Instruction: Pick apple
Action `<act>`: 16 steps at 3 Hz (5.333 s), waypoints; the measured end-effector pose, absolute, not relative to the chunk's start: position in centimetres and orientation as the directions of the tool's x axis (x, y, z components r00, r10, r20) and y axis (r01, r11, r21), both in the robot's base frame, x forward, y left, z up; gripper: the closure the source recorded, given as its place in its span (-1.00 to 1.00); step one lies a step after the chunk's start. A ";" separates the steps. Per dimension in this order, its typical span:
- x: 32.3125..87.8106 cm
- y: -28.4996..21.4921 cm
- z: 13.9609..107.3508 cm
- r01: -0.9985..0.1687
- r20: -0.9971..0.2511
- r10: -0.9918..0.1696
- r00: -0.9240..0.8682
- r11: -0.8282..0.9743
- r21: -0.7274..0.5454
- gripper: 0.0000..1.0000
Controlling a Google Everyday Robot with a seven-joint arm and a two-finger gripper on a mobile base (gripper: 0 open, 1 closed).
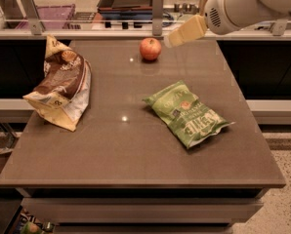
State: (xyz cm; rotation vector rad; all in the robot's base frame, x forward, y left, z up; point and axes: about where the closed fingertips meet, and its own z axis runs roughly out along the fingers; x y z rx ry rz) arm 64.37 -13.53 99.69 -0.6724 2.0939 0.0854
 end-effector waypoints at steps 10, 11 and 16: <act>80.2 -4.0 88.2 -0.709 -0.878 -0.339 -0.338 0.705 0.001 -1.00; 81.0 -1.8 86.1 -0.738 -0.862 -0.370 -0.346 0.675 0.007 -1.00; 81.0 -0.6 85.2 -0.749 -0.858 -0.375 -0.351 0.663 0.017 0.73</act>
Offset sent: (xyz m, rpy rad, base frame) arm 0.0863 0.0607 -0.0471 0.1054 0.0647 0.1180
